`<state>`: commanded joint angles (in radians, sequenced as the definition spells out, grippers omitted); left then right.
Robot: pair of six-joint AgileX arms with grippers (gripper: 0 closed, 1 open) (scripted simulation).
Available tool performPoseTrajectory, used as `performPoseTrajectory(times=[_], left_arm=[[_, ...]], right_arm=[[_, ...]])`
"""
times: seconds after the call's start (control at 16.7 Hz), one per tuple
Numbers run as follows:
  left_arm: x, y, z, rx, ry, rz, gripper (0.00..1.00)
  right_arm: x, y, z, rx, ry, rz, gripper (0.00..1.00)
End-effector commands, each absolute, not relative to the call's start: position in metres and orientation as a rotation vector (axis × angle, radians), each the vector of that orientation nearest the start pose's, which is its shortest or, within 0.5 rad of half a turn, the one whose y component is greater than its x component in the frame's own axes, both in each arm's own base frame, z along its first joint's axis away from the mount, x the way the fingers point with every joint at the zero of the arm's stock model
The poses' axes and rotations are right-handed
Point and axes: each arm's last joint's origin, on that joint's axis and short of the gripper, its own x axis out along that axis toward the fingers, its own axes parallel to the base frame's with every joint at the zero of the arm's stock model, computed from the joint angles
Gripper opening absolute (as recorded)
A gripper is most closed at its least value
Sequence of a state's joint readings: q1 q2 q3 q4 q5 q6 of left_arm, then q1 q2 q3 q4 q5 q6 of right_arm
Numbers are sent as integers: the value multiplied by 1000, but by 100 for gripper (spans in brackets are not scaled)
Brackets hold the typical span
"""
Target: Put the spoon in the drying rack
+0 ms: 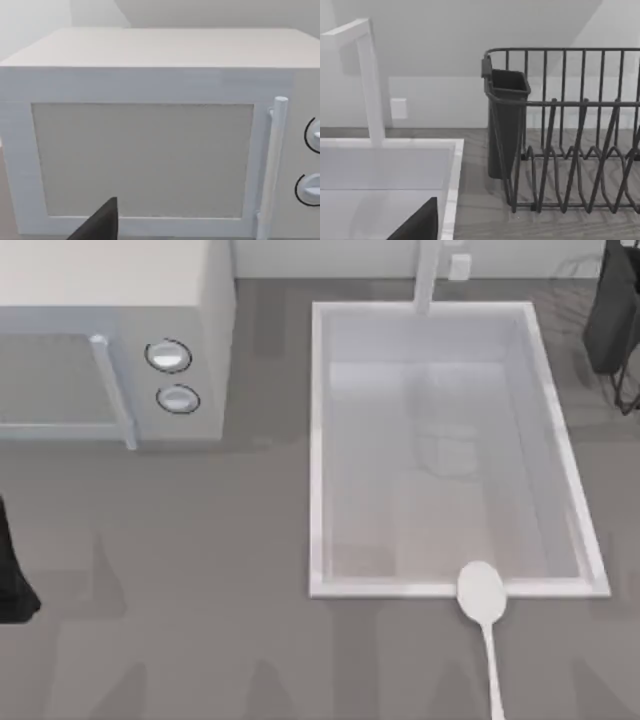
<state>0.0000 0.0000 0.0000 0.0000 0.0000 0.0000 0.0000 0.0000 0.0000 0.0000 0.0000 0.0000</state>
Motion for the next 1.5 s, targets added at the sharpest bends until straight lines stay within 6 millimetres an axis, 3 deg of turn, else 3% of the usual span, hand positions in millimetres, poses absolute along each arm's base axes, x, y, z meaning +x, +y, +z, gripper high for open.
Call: performPoseTrajectory(times=[0.36,0.66,1.08,1.32,1.5], left_arm=[[106,-1,160,0,0,0,100],[106,-1,160,0,0,0,100],[106,-1,160,0,0,0,100],[106,-1,160,0,0,0,100],[106,-1,160,0,0,0,100]], right_arm=[[107,7,176,68,101,69,100],[126,33,205,196,485,186,100],[172,110,210,168,1197,153,100],[183,157,202,76,1428,61,100],[185,180,196,20,1513,7,100]])
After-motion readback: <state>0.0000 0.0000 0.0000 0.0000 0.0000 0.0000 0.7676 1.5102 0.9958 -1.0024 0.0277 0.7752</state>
